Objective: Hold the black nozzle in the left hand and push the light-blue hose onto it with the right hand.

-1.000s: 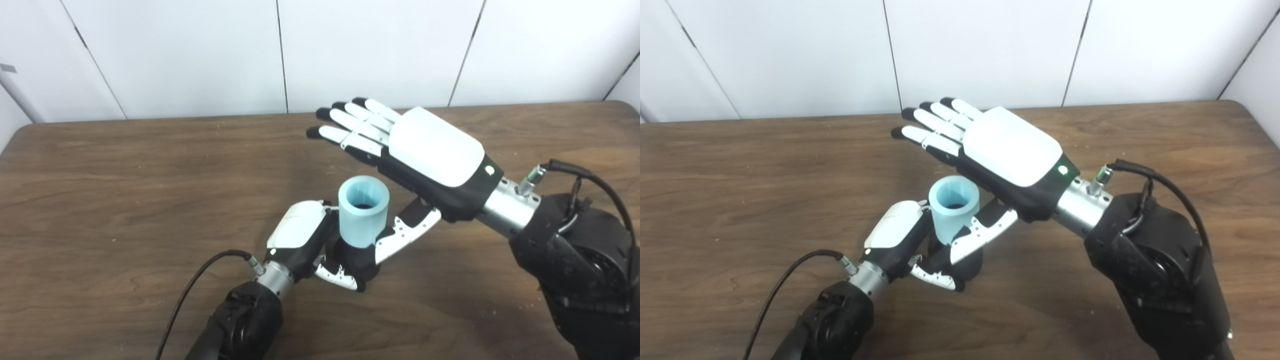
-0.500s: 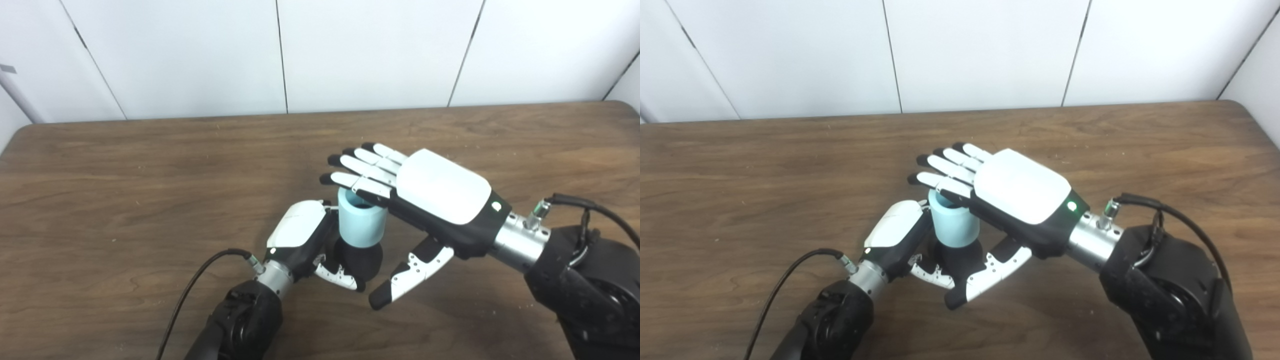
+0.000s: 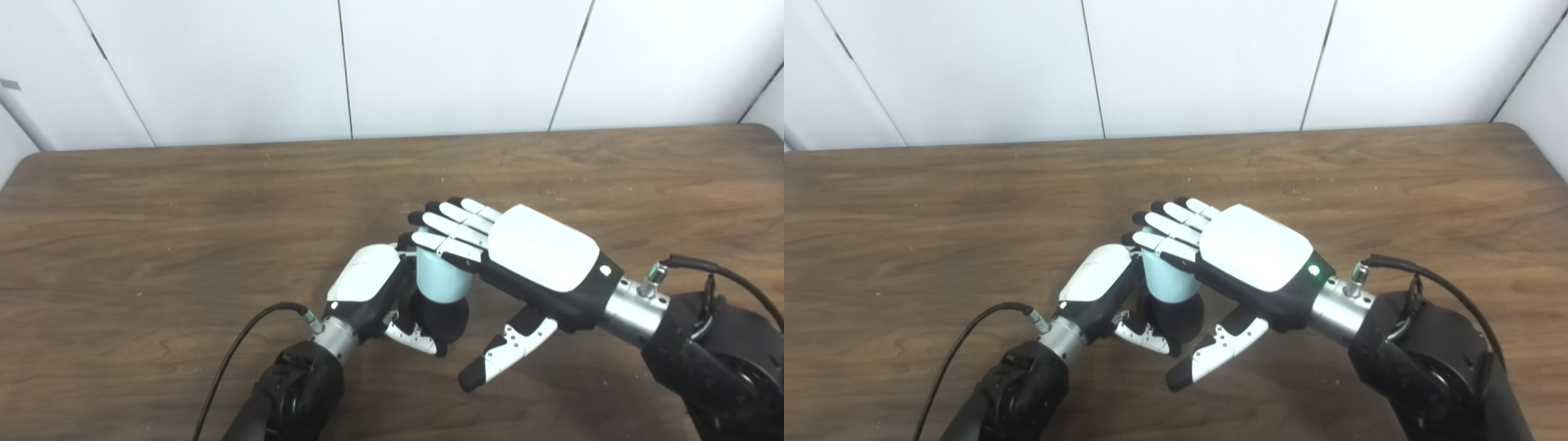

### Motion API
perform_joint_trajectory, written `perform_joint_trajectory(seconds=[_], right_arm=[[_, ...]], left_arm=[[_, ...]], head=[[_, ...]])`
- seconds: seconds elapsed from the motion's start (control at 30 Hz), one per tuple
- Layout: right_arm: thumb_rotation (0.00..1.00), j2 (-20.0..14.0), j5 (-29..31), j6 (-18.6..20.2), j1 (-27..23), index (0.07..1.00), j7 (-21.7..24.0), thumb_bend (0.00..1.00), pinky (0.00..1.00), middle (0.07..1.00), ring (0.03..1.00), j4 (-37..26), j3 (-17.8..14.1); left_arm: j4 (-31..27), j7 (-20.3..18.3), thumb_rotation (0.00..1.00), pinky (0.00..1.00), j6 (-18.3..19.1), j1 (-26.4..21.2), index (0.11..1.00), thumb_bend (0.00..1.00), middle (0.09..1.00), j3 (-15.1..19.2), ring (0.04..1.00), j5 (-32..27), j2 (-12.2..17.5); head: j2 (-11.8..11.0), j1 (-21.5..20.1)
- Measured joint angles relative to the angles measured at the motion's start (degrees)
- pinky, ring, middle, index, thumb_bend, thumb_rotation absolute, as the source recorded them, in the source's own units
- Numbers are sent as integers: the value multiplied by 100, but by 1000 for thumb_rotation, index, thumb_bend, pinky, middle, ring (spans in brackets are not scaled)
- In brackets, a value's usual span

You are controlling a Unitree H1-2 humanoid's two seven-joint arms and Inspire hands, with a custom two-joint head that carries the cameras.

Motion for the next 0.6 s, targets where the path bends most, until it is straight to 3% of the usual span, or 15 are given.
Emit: perform_joint_trajectory(seconds=[0.6], right_arm=[[1000, -71, 66, 228, 23, 940, 43, 708, 1000, 1000, 1000, -115, -19]], left_arm=[[-2, 0, 0, 902, -1, 13, 490, 523, 472, 18, 701, -72, -10]], head=[[70, -9]])
